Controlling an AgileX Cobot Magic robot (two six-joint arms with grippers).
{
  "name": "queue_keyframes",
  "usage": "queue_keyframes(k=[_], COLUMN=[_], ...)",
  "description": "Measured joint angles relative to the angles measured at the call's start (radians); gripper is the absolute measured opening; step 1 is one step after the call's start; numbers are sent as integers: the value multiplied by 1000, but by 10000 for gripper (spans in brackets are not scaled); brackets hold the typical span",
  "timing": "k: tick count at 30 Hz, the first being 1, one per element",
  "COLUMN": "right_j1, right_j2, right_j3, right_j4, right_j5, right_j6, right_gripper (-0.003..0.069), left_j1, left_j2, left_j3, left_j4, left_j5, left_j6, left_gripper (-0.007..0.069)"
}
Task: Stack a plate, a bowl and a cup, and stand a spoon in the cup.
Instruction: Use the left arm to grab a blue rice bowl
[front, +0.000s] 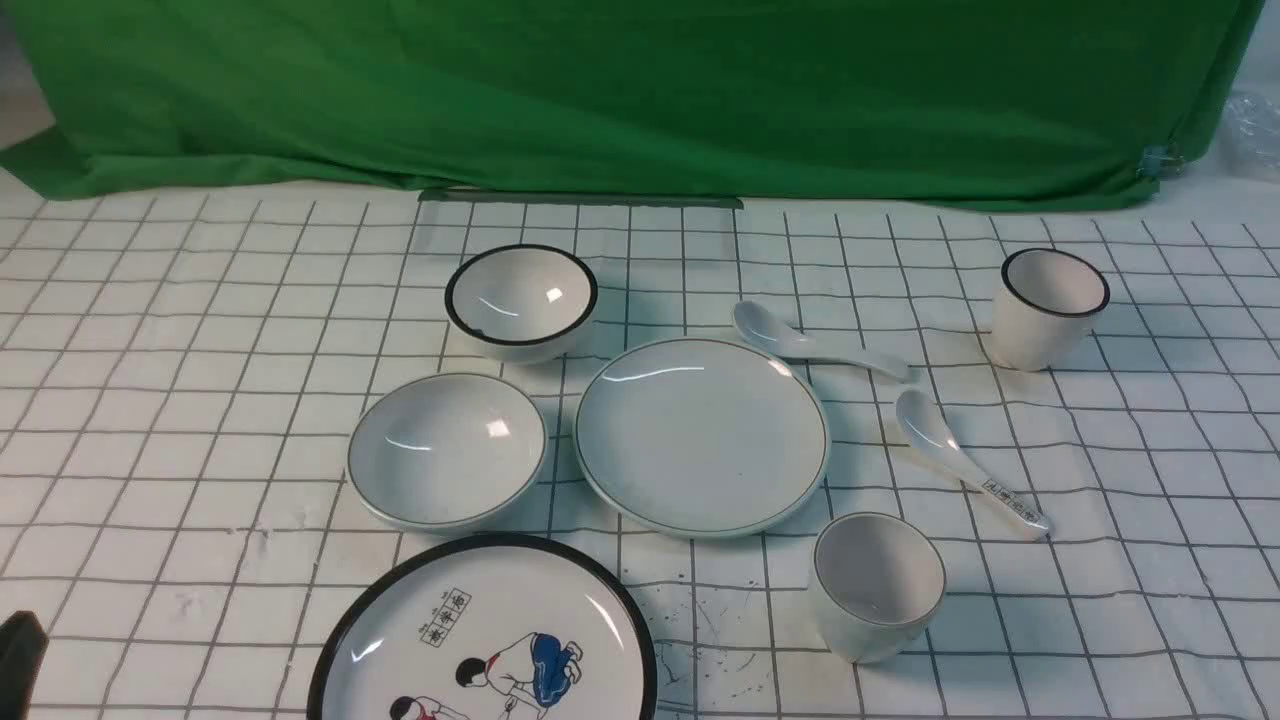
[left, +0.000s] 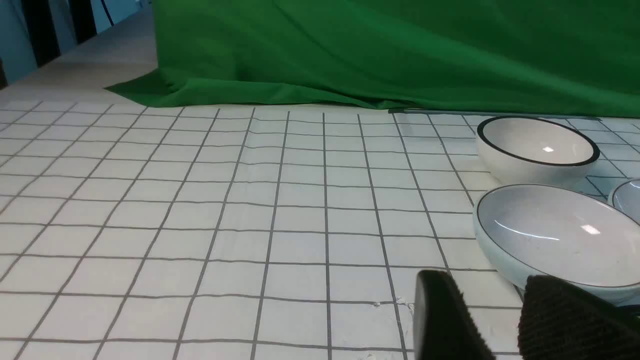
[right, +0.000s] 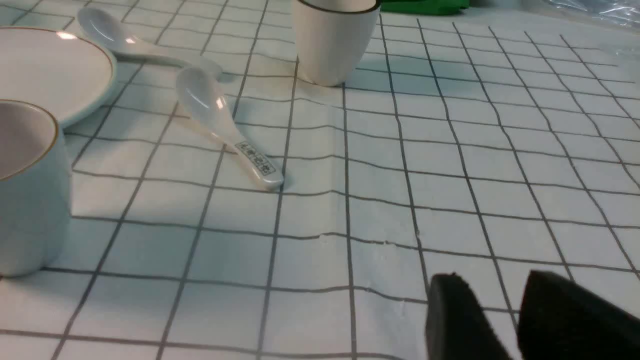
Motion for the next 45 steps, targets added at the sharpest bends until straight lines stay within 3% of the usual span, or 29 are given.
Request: queue_keyframes(k=[15, 17, 18, 23, 24, 26, 28, 30, 34, 37, 38, 39, 41, 43, 45], right_j1=[0, 0, 0, 0, 0, 0, 0, 0, 0, 0, 0, 0, 0, 0, 0], right_j2=[0, 0, 0, 0, 0, 0, 0, 0, 0, 0, 0, 0, 0, 0, 0], right_j3=[0, 0, 0, 0, 0, 0, 0, 0, 1, 1, 1, 1, 1, 1, 1], right_j4=[0, 0, 0, 0, 0, 0, 0, 0, 25, 153, 216, 226, 262, 269, 276], right_j5=[0, 0, 0, 0, 0, 0, 0, 0, -42, -192, -293, -319, -461, -500, -543], right_j6=[0, 0, 0, 0, 0, 0, 0, 0, 24, 166, 290, 322, 481, 502, 472], right_gripper=[238, 238, 238, 238, 238, 238, 238, 238, 238, 238, 238, 238, 238, 238, 238], left_j1=[0, 0, 0, 0, 0, 0, 0, 0, 0, 0, 0, 0, 0, 0, 0], left_j2=[0, 0, 0, 0, 0, 0, 0, 0, 0, -1, -2, -2, 38, 70, 180], left_j3=[0, 0, 0, 0, 0, 0, 0, 0, 0, -57, -134, -158, -347, -427, -615], left_j4=[11, -55, -145, -352, -357, -386, -388, -388, -386, -327, -255, -235, -97, -59, -14], left_j5=[-24, -66, -115, -350, -350, -541, -605, -764, -848, -825, -760, -738, -538, -443, -165], left_j6=[-1, -26, -70, -173, -178, -251, -279, -353, -419, -476, -486, -488, -495, -495, -491], left_gripper=[237, 237, 237, 237, 237, 237, 237, 237, 237, 211, 171, 158, 61, 35, 5])
